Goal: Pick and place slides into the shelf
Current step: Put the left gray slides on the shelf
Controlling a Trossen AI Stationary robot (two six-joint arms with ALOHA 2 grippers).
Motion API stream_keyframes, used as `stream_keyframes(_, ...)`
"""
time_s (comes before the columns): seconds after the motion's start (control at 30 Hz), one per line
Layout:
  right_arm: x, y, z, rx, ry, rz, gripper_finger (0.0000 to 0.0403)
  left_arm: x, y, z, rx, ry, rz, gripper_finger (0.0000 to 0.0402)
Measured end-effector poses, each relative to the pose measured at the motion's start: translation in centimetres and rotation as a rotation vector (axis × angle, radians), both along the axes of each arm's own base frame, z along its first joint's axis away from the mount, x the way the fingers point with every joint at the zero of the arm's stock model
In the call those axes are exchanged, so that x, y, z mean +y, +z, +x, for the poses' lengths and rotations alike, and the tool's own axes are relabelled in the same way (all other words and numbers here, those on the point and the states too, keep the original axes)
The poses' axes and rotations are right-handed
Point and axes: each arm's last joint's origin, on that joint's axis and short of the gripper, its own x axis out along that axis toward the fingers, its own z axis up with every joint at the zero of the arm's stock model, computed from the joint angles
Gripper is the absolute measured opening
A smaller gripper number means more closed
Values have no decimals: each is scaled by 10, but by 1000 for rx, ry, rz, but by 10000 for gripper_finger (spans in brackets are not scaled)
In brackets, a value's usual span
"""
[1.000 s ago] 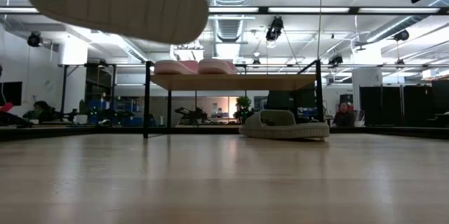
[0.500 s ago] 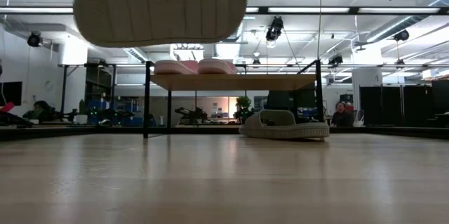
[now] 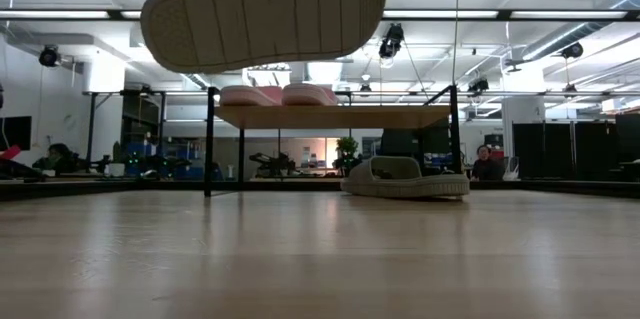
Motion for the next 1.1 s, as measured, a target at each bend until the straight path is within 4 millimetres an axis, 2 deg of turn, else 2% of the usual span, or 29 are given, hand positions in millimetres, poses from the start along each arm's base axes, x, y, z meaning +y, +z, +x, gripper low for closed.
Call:
stream_keyframes(0.13,-2,-1,2,0,-55,-30,233,-5,5,1,-16,-26,10,0)
stream_keyframes(0.4,-2,-2,2,1,-55,-32,233,-8,11,5,-98,-58,70,0)
stream_keyframes(0.7,-2,-2,2,6,-58,-18,224,-8,9,14,-135,-57,76,0)
stream_keyframes(0.9,-2,-2,2,10,-60,-4,190,-8,3,26,-165,-50,103,0)
stream_keyframes(1.1,-1,-4,2,25,-47,-22,129,-7,0,35,-149,-31,111,0)
